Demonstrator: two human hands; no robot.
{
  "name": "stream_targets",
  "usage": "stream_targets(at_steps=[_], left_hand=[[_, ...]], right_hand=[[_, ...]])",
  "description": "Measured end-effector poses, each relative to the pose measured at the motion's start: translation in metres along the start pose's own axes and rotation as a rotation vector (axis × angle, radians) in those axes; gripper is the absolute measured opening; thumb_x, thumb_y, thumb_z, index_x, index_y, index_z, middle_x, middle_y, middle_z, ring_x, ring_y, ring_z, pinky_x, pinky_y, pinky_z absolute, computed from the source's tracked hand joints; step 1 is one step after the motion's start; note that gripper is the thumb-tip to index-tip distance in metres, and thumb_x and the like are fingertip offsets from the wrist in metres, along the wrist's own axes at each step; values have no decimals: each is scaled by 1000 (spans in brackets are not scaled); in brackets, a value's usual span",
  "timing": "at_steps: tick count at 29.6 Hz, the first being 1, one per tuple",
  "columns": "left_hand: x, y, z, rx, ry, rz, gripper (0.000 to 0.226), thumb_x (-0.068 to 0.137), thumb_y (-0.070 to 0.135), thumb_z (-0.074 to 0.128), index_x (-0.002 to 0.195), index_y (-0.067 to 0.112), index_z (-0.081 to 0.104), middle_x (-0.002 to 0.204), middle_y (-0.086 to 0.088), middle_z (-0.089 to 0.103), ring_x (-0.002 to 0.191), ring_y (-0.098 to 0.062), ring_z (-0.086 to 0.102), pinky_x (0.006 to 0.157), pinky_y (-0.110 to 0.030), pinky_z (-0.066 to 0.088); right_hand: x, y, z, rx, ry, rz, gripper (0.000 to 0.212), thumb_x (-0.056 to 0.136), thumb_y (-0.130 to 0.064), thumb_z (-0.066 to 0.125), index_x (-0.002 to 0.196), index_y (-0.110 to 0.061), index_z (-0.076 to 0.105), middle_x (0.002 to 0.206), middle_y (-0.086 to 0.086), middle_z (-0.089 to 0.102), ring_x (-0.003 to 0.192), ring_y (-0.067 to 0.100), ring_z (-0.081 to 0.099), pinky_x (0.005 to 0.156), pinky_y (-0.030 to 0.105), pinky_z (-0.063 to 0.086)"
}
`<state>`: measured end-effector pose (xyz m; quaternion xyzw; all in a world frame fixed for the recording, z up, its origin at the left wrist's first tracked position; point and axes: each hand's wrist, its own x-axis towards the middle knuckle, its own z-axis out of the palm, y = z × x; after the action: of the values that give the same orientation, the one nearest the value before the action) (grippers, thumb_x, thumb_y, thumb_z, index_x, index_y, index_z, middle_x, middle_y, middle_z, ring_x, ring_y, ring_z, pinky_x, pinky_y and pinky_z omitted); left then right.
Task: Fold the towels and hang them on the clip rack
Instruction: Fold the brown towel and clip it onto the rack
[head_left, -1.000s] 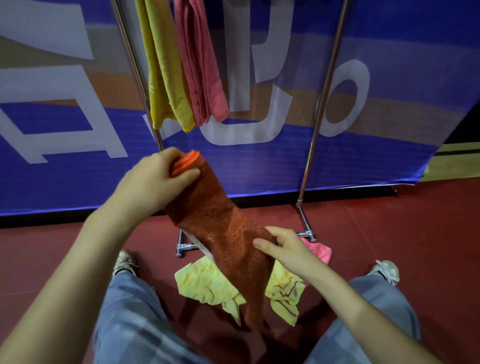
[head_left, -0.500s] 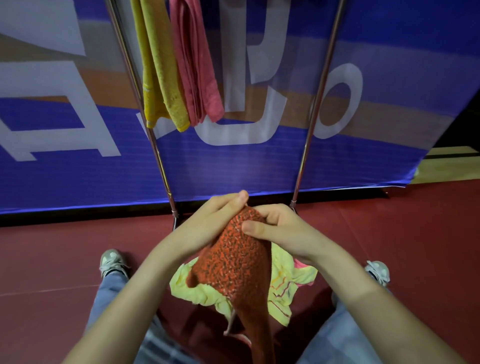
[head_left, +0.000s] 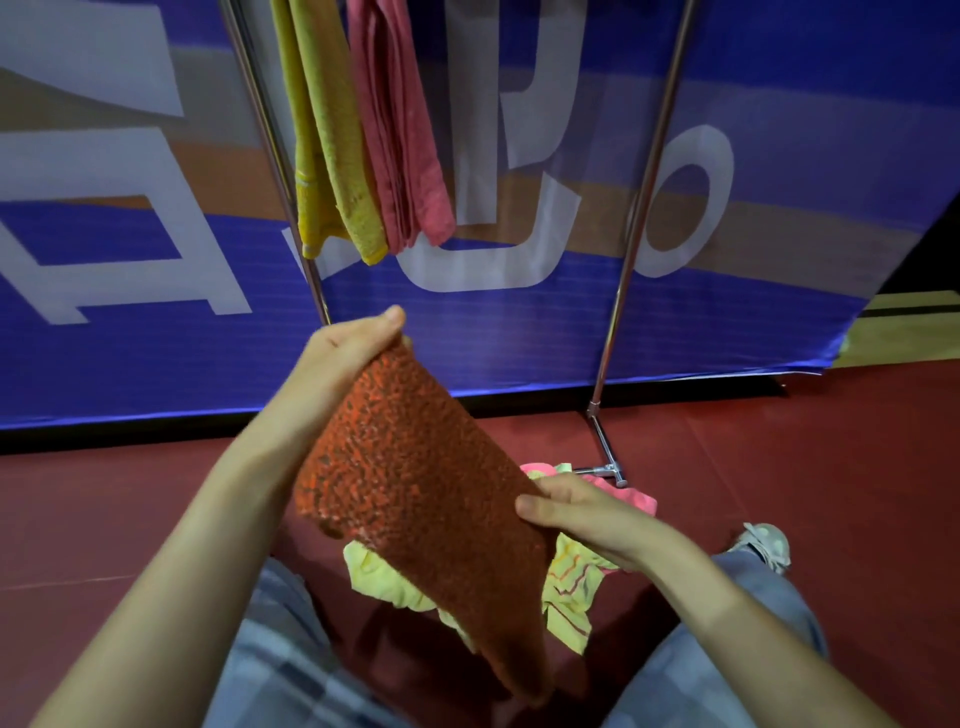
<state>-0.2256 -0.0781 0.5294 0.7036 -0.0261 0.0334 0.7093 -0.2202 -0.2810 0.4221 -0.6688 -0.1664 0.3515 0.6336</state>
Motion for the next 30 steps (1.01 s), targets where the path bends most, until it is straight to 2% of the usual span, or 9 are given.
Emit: stream_targets(at_steps=[5,7,9,12,14,16,19,26,30], left_hand=[[5,-30,-27,142,178,-108,34,90,23,47,57,14,47,35,8,49,36,2,44,44,-11,37],[4,-47,-31,188,132,-184,42,92,26,44,52,17,57,39,8,56,40,3,49,48,-11,40],[3,-59,-19,275,-28,-265,50,94,30,36,54,18,63,46,10,61,50,2,54,54,-10,41],[3,-68,19,214,-255,-350,43,97,31,25,74,19,59,64,10,67,53,2,57,55,-9,42],[-2,-63,35,83,-306,-272,33,96,30,28,85,20,58,77,4,66,55,5,59,59,-8,45],[0,-55,46,19,-336,-180,26,91,31,38,90,18,61,74,12,68,63,9,60,67,-4,46],[-2,-46,51,-7,-381,-83,19,81,31,57,74,14,63,57,14,65,59,7,57,61,-6,45],[-8,-44,48,-79,-354,-3,21,70,32,64,56,16,67,49,7,61,48,1,54,52,-11,44],[-8,-46,32,-137,-231,-60,29,74,27,51,52,21,70,45,6,62,45,3,55,50,-9,43]], right_hand=[[-3,-6,-5,172,147,-55,47,56,-55,76,77,-13,68,67,-7,72,63,1,65,62,11,49],[-3,-17,-7,305,222,-96,24,77,-36,62,76,-12,65,59,-5,70,55,2,64,56,12,50],[0,-30,-7,438,256,-126,31,80,-29,49,65,-10,69,56,-3,69,51,4,64,52,13,51],[8,-44,-3,482,199,-142,34,70,-36,52,56,-12,72,57,1,70,52,7,65,53,15,53],[11,-47,-2,504,162,-122,35,58,-46,69,63,-12,73,65,3,71,58,10,66,60,18,53],[11,-49,-5,498,114,-111,56,36,-53,84,73,-12,74,74,6,72,66,13,67,67,22,54],[3,-49,-12,409,76,-129,66,27,-56,86,75,-12,75,72,4,73,65,12,68,65,21,55],[-19,-27,-15,178,-23,21,64,26,-69,79,67,-20,75,70,-9,73,69,-1,67,63,11,49],[-26,-19,-13,141,-3,64,71,23,-66,81,68,-12,70,64,-7,71,60,-1,65,55,9,46]])
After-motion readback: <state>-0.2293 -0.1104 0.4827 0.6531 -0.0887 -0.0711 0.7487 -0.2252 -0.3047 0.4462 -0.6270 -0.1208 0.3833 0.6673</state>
